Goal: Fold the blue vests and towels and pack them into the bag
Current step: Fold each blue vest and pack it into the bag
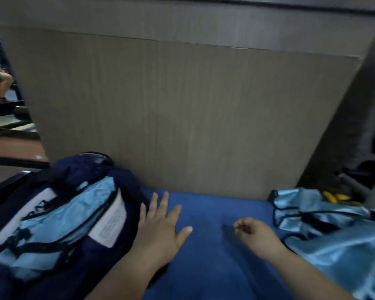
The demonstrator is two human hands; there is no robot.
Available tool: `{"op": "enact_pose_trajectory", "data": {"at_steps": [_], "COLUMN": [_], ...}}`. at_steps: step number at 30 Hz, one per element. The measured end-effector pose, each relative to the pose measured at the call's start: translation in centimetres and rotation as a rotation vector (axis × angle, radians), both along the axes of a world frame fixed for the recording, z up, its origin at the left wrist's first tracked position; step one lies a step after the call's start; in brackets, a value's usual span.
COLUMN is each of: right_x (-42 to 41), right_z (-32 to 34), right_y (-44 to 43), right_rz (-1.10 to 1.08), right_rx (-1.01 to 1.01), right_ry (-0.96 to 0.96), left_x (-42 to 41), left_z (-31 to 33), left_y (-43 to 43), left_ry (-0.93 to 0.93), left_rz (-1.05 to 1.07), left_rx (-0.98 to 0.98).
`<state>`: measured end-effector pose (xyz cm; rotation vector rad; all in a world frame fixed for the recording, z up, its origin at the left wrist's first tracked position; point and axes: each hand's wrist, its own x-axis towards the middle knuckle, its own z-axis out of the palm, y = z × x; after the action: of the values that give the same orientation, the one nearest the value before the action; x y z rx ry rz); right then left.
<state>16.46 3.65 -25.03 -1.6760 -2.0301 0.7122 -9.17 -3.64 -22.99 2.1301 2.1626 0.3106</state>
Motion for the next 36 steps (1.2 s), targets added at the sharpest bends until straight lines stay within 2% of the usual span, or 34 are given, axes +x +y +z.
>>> {"op": "enact_pose_trajectory", "data": {"at_steps": [5,10,14,17,19,23,27,30,33,36], "right_x": [8.1,12.2,14.9,16.4,17.6,18.8,17.7,16.5,15.4,14.8], "right_z": [-0.8,-1.2,-0.5,1.2,1.7,1.8,2.2,2.3,2.1,2.3], "right_y": [-1.6,-2.5,-2.4,-2.8,-2.4,-1.6,-1.8,-2.4,-3.0,-3.2], "right_rz": [-0.202,-0.293,-0.463,-0.587,-0.598,-0.483,-0.39,-0.139,0.047,-0.043], "right_rx": [0.095,0.318,0.519,0.374,0.266,0.264,0.41,0.364,0.267,0.385], "right_ry": [-0.113,-0.184,-0.436,-0.57,-0.578,-0.375,-0.076,0.186,0.33,0.408], "left_x": [10.3,19.3,24.8,28.1,29.9,31.6,31.6,30.8,29.6,27.6], "left_z": [-3.7,-3.7,-3.6,-3.7,-3.6,-3.1,-1.8,-1.0,-1.2,-1.3], "left_y": [1.0,2.9,5.1,6.0,6.0,5.5,5.3,5.7,6.0,6.3], "left_ry": [-0.083,-0.179,-0.333,-0.572,-0.721,-0.967,-1.462,-1.713,-1.812,-1.831], "left_rz": [-0.237,-0.41,-0.432,-0.405,-0.38,-0.296,-0.055,0.048,0.137,0.228], "left_rx": [-0.201,-0.271,-0.329,-0.4,-0.44,-0.462,-0.576,-0.624,-0.446,-0.289]}}
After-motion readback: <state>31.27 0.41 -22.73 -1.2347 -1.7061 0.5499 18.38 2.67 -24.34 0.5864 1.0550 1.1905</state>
